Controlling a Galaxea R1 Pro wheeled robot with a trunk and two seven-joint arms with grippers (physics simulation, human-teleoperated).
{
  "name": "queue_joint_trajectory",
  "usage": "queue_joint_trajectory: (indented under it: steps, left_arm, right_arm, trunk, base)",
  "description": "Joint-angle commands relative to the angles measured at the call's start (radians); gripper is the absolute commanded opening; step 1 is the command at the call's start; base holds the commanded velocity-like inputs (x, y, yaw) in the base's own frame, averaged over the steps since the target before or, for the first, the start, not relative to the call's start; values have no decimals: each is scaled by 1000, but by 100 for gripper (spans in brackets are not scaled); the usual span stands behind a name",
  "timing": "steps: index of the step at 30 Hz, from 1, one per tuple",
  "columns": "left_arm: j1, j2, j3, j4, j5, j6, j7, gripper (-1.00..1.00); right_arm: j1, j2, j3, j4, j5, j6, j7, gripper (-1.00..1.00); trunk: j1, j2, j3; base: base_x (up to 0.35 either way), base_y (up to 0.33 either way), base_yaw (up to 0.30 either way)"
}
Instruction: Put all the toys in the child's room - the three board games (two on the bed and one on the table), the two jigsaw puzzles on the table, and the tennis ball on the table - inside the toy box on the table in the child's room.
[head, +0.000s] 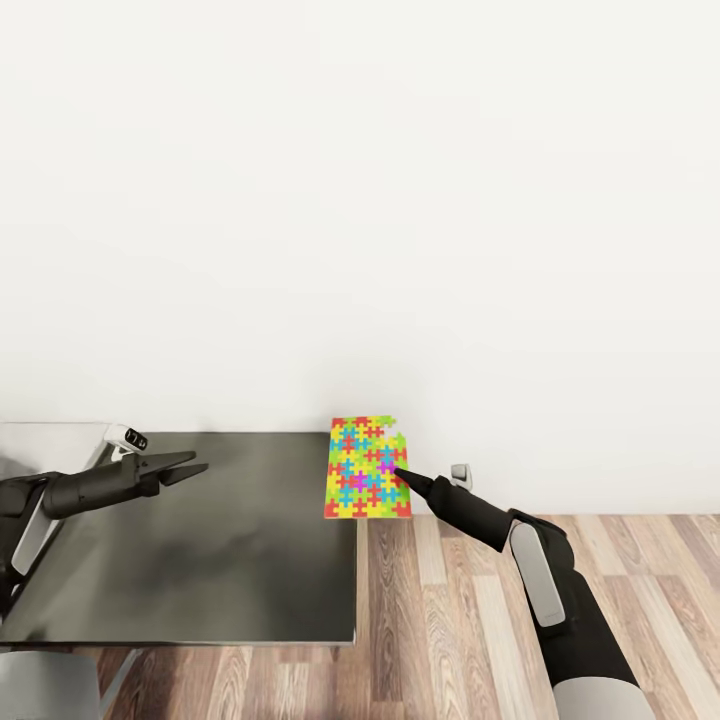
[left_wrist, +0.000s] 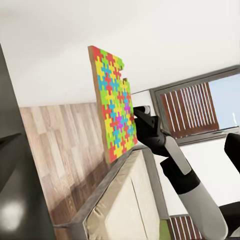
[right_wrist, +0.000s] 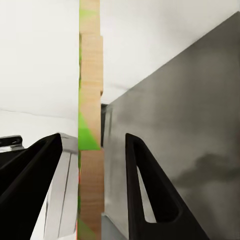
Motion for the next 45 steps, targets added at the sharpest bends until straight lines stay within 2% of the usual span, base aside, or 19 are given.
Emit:
queue_joint_trajectory:
  steps: [1, 34, 38, 45]
  left_arm:
    - [-1, 0, 0, 0, 0, 11, -4, 100]
    - [-1, -1, -3, -2, 0, 6, -4, 100]
    - [-1, -1, -3, -2, 1, 6, -4, 100]
    - [-1, -2, -3, -2, 1, 5, -4, 100]
  right_arm:
    - [-1, 1, -3, 0, 3, 5, 5, -100]
    - [0, 0, -8, 0, 3, 4, 5, -100]
    - [0, 0, -8, 0, 3, -14, 7, -100]
    - [-1, -1, -8, 0, 4, -24, 51, -100]
  trunk:
    - [1, -2, 0]
    - [1, -2, 54]
    - [1, -2, 61]
    - [1, -2, 72]
  base:
    - [-21, 0, 0]
    - [-1, 0, 45]
    - [0, 0, 10]
    - [0, 0, 1]
